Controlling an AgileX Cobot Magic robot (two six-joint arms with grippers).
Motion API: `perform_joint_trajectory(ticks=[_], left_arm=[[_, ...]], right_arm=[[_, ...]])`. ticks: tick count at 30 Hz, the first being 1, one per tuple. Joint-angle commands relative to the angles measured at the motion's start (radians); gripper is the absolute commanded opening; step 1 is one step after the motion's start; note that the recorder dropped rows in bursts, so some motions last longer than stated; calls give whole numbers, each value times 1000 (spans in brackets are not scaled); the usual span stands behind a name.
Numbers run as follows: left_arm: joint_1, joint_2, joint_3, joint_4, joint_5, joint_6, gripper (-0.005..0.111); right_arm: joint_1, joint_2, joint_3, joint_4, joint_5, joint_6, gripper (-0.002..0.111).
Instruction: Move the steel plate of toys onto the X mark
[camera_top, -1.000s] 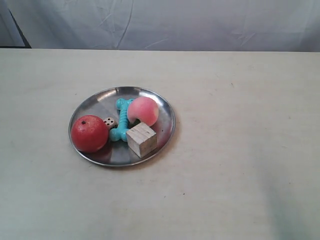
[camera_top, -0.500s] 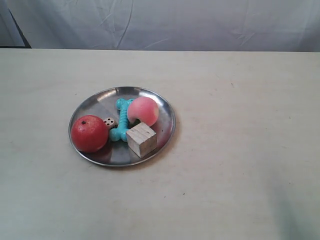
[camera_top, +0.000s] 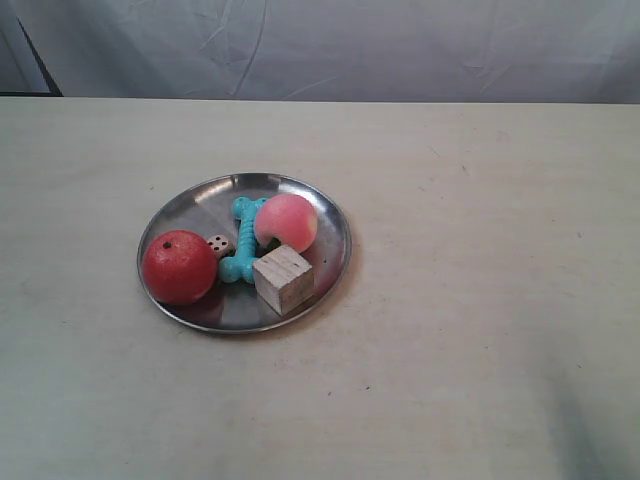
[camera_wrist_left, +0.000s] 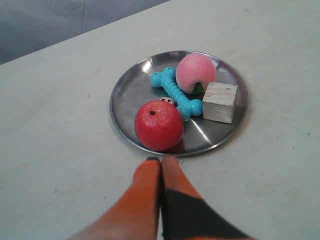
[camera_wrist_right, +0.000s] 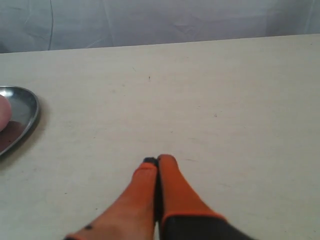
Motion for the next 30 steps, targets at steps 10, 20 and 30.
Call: perform_joint_trajectory(ticks=[10, 20, 30], left_arm=[[-12, -102, 42, 169, -158, -152, 0], [-10, -345, 340, 357, -492, -555, 0], [-10, -378, 496, 409, -584, -706, 0]], right_arm=[[-5, -7, 4, 2, -12, -4, 0], [-5, -7, 4, 2, -12, -4, 0], [-5, -7, 4, 2, -12, -4, 0]])
